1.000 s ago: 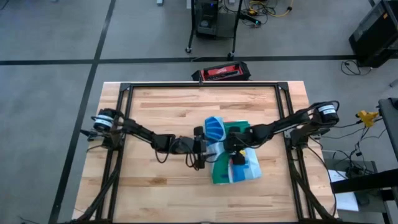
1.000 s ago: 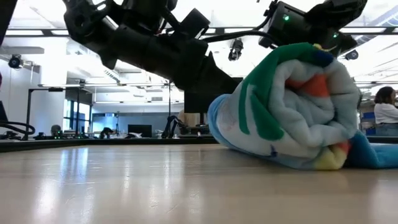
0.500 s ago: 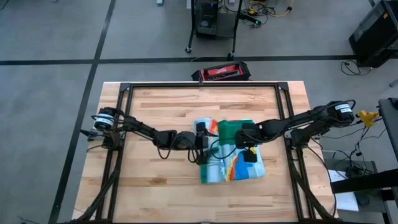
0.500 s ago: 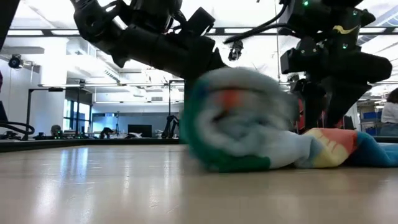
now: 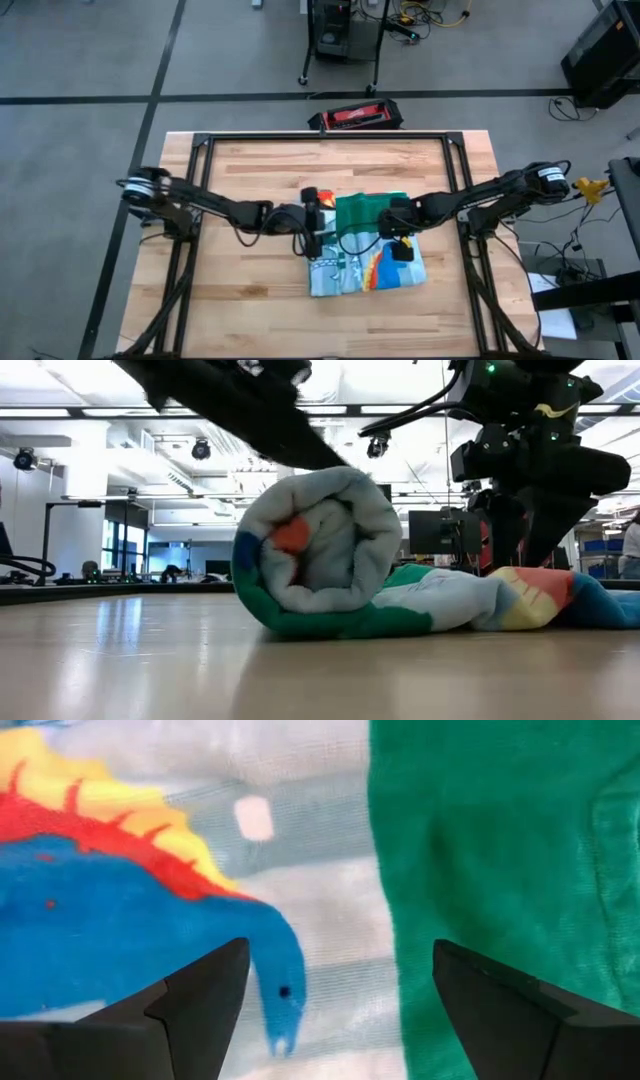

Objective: Roll towel
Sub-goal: Roll the multi-color dinosaur print towel

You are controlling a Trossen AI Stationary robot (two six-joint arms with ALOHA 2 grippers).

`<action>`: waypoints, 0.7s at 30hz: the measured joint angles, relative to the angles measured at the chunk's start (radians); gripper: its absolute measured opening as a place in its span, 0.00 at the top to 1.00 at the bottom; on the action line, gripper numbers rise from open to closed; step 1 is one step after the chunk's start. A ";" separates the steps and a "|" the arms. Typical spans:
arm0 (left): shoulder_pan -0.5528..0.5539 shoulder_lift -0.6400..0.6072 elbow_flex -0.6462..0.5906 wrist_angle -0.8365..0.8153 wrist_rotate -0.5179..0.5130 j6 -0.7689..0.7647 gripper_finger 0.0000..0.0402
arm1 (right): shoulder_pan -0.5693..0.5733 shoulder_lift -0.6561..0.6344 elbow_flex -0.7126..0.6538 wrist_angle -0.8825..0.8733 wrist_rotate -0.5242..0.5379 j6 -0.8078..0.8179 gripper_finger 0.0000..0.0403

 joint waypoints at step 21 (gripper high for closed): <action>-0.159 0.001 -0.470 0.233 0.002 -0.474 0.31 | 0.023 0.047 -0.061 -0.036 -0.003 0.022 0.26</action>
